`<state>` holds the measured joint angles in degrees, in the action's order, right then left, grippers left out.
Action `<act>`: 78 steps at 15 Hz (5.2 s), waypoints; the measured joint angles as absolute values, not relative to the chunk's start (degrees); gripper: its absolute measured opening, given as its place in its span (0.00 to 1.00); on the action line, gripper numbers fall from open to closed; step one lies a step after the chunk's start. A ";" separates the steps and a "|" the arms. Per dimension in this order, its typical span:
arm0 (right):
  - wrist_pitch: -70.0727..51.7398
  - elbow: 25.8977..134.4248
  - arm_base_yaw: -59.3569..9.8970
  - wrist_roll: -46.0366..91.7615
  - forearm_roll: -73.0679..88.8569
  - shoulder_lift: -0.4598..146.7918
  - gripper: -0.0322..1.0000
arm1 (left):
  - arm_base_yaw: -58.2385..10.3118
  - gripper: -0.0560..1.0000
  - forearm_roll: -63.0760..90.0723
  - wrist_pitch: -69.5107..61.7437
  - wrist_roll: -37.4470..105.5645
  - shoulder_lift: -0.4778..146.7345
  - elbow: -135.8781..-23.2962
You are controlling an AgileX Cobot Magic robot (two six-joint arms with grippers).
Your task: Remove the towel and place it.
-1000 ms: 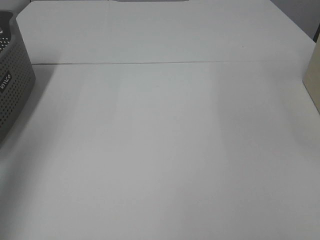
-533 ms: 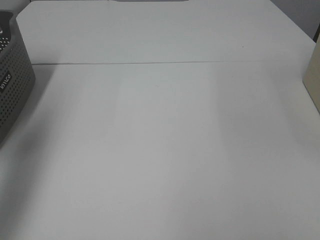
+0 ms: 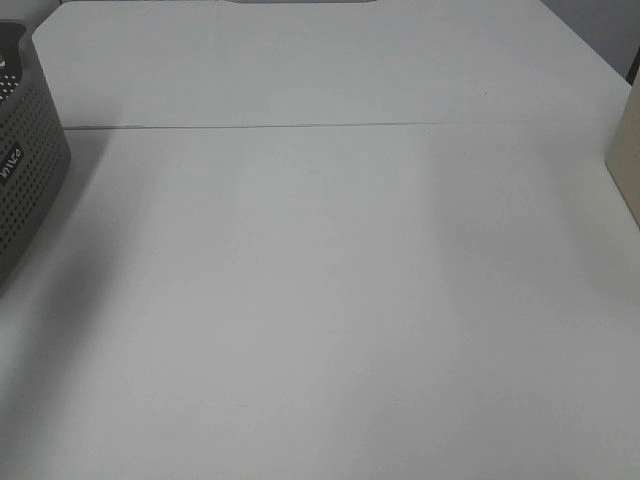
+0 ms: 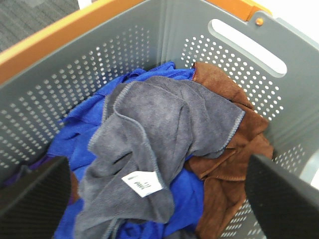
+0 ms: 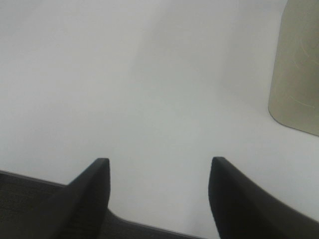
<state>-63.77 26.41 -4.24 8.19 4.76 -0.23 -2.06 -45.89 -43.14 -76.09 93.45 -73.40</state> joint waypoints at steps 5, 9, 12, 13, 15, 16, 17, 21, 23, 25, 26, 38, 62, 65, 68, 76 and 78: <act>-63.77 26.41 -4.24 8.19 4.76 -0.23 0.59 | -2.06 0.89 -47.38 -46.24 -85.14 104.05 -80.44; -63.77 26.41 -4.24 8.19 4.76 -0.23 0.59 | -0.80 0.89 -48.19 -47.21 -87.09 107.83 -81.99; -63.77 26.41 -4.24 8.02 4.76 -0.23 0.59 | 2.06 0.86 -48.01 -47.15 -87.55 108.86 -81.99; -63.77 26.41 -4.24 8.02 4.76 -0.23 0.59 | 3.04 0.86 -48.01 -47.15 -87.55 108.92 -81.99; -63.77 26.41 -4.24 8.02 4.76 -0.23 0.59 | 3.95 0.85 -48.01 -47.21 -87.66 109.49 -81.99; -63.77 26.41 -4.24 8.02 4.76 -0.23 0.59 | 3.95 0.85 -47.73 -46.98 -87.66 110.01 -81.99; -63.77 26.41 -4.24 8.02 4.76 -0.23 0.59 | 3.95 0.84 -45.72 -45.44 -87.66 111.04 -81.99; -63.77 26.41 -4.24 7.85 4.76 -0.23 0.59 | 3.95 0.82 -41.08 -42.23 -87.66 112.93 -81.99; -63.77 26.41 -4.24 7.79 4.58 -0.23 0.59 | 3.95 0.79 -41.02 -41.94 -87.66 113.10 -81.99; -63.77 26.41 -4.24 7.79 4.58 -0.23 0.59 | 3.95 0.72 -41.08 -42.34 -87.66 113.10 -81.99; -63.77 26.41 -4.24 7.79 4.58 -0.23 0.59 | 3.95 0.69 -41.08 -42.74 -87.66 113.10 -81.99; -63.77 26.41 -4.24 7.79 4.53 -0.23 0.59 | 3.95 0.48 -44.29 -44.75 -87.72 112.19 -81.99; -63.77 26.41 -4.24 7.73 4.53 -0.23 0.59 | 3.95 0.05 -50.13 -32.31 -84.05 102.73 -81.99; -63.77 26.41 -4.24 7.73 4.53 -0.23 0.59 | 3.95 0.05 -55.18 -26.13 -78.84 98.49 -81.99; -63.77 26.41 -4.24 7.73 4.53 -0.23 0.59 | 3.95 0.05 -55.81 -15.41 -70.42 94.25 -81.99; -63.77 26.41 -4.24 7.73 4.53 -0.23 0.59 | 3.95 0.05 -56.38 26.41 -67.32 88.18 -81.99; -63.77 26.41 -4.24 7.73 4.53 -0.23 0.59 | 3.95 0.05 -56.49 32.26 -69.56 87.95 -81.99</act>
<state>-63.77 26.41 -4.24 7.73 4.53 -0.23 3.95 -56.49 32.26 -69.56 87.95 -81.99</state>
